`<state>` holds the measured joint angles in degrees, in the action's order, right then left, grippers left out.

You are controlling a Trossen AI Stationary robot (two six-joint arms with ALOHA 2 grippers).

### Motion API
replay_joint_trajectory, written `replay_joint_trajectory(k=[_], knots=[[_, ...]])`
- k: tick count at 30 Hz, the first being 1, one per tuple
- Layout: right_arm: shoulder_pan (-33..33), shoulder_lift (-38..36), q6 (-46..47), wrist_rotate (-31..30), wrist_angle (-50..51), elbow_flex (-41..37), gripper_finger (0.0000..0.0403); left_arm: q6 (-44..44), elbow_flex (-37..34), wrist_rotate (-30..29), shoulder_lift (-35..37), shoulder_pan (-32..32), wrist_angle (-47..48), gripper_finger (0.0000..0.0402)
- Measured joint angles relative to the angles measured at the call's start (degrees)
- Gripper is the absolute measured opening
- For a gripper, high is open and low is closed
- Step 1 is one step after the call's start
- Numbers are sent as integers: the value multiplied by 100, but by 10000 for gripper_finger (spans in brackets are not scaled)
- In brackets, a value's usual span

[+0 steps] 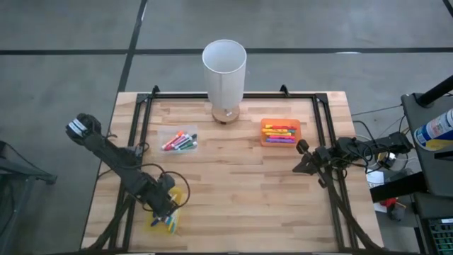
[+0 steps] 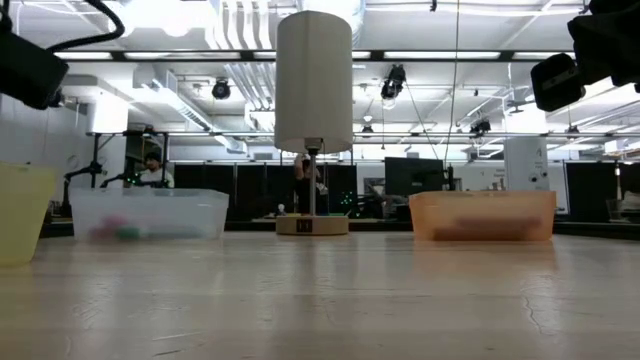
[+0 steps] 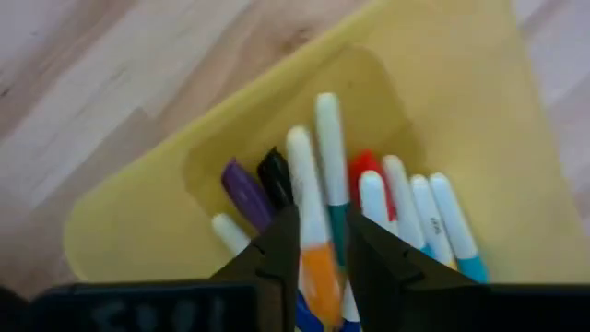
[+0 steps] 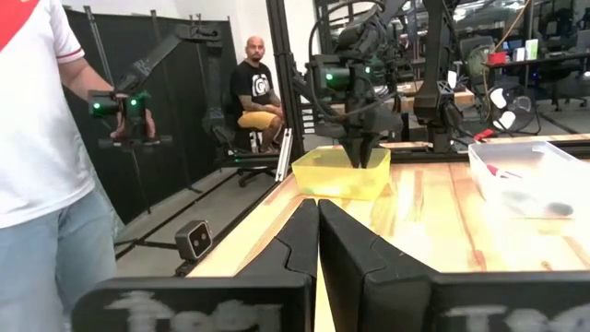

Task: Pick & Place Markers
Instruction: Put the small orange highlighter pen into the yellow bin, then return to Home Position

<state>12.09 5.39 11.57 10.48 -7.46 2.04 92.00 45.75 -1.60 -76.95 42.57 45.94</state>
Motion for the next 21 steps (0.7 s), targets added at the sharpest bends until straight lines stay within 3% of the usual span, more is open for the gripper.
replay_joint_trajectory(k=[4,11,17,21], knots=[[-1,1,-1,0,0,-2,9,108,-52,45,7,-2,210,97],[-1,2,0,0,0,0,9,-359,174,126,39,-2,206,103],[0,2,0,0,0,-1,9,-957,287,-219,39,-128,191,100],[0,2,0,0,0,0,9,-1586,261,-251,39,-502,-190,77]])
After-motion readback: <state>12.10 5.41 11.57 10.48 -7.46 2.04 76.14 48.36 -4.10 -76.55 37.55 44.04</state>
